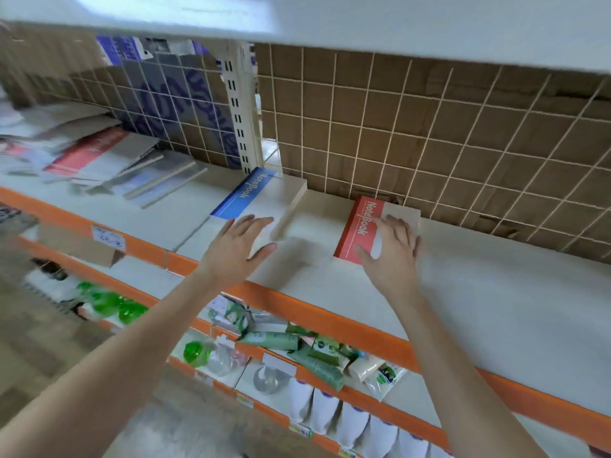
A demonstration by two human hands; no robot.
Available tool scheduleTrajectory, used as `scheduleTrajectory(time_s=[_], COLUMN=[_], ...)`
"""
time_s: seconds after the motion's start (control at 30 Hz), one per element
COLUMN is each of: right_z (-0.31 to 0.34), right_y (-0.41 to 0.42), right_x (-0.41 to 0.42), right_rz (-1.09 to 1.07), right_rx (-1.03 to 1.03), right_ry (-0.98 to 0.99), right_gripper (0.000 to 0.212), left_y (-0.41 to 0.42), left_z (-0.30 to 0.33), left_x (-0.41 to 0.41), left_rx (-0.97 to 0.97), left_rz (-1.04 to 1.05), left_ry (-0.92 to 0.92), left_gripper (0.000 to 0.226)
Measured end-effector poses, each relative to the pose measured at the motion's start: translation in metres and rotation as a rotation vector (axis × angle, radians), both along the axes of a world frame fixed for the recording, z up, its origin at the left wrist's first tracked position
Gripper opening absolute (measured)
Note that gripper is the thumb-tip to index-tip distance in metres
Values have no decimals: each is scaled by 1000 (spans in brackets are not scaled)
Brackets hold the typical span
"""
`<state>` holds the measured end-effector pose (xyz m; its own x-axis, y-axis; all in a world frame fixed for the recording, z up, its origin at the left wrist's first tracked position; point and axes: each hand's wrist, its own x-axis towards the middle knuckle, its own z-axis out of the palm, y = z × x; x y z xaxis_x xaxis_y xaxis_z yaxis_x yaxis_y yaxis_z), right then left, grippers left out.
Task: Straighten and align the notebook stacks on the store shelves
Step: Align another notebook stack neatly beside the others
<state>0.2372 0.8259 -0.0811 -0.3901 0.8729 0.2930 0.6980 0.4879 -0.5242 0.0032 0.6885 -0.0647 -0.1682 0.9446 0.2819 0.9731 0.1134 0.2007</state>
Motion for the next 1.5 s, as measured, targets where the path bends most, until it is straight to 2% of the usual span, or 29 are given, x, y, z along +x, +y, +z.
scheduleTrajectory(time_s=[0.07,0.23,0.4,0.5,0.8,0.93,1.13,1.37,1.5], right_z=[11,24,22,18,21,23,21,12,5], right_y=[-13,-58,-101,-130,-173,-159,-120,-90,-89], right_x=[-31,-118,-225,-294,-453,-490,-548,-599,-609], right_rz=[64,248,326,352,365,343,345,393,392], right_rx=[18,90,43,14,-13,-14,-43,-139,-179], right_ry=[12,-54,-92,-74,-126,-165,-106,-278,-396], right_gripper=[59,62,69,69,70,75,78,97,97], left_y=[-20,-66,-114,-144,-190,-167,-113,-57,-40], left_z=[7,20,31,34,31,23,18,12,4], left_x=[-18,-90,-192,-258,-402,-438,-485,-530,-545], left_rx=[-11,-27,35,-4,-101,-124,-126,-179,-178], left_rz=[109,313,451,477,417,356,234,41,-63], left_ry=[50,92,79,69,69,31,51,126,142], left_gripper=[87,58,59,60,64,65,66,69,72])
